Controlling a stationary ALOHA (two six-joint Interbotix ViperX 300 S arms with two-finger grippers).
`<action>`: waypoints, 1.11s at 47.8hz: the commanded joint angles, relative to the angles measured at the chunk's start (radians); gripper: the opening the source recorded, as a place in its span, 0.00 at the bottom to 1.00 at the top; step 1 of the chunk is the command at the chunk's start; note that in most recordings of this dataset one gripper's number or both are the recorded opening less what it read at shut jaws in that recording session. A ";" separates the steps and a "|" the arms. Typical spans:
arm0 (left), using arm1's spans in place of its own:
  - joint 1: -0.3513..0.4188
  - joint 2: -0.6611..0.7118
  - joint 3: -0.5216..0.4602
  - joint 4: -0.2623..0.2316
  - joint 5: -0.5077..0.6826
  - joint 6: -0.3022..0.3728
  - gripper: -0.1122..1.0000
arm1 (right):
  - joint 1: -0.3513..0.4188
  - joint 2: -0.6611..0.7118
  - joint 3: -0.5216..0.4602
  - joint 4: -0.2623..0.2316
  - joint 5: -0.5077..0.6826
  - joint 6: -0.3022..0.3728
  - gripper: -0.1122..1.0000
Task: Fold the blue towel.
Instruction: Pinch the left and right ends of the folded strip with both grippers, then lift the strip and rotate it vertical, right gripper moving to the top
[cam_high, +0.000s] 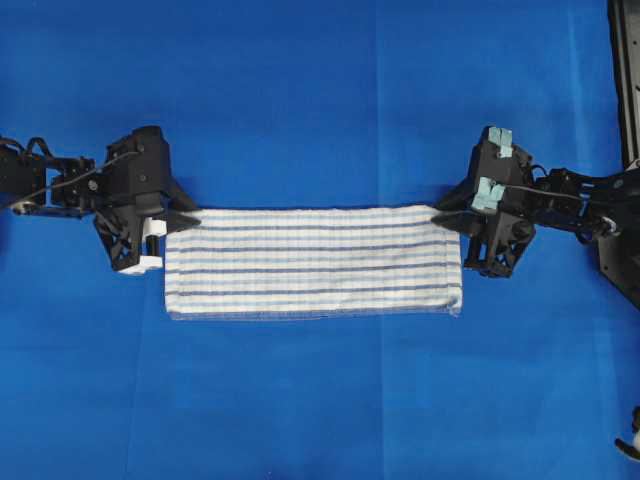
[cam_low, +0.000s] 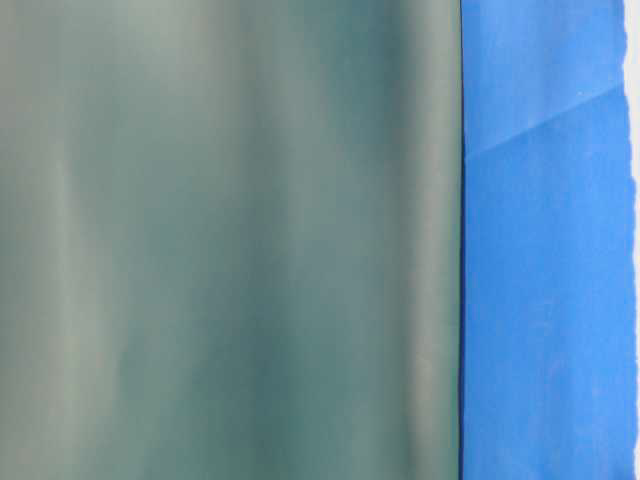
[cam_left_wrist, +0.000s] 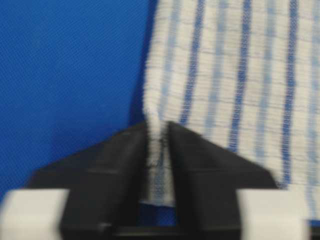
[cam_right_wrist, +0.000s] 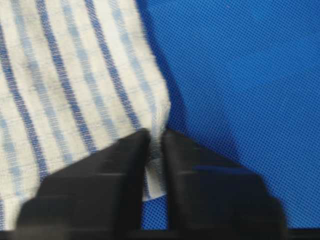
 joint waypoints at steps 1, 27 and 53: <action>0.003 -0.006 -0.011 -0.003 0.012 -0.002 0.14 | 0.005 -0.008 -0.008 0.003 -0.005 -0.003 0.20; 0.002 -0.184 -0.060 -0.002 0.184 0.002 0.11 | 0.002 -0.146 -0.015 0.003 0.077 -0.005 0.13; -0.032 -0.385 -0.097 -0.005 0.307 -0.034 0.11 | -0.015 -0.382 -0.031 -0.003 0.236 -0.006 0.13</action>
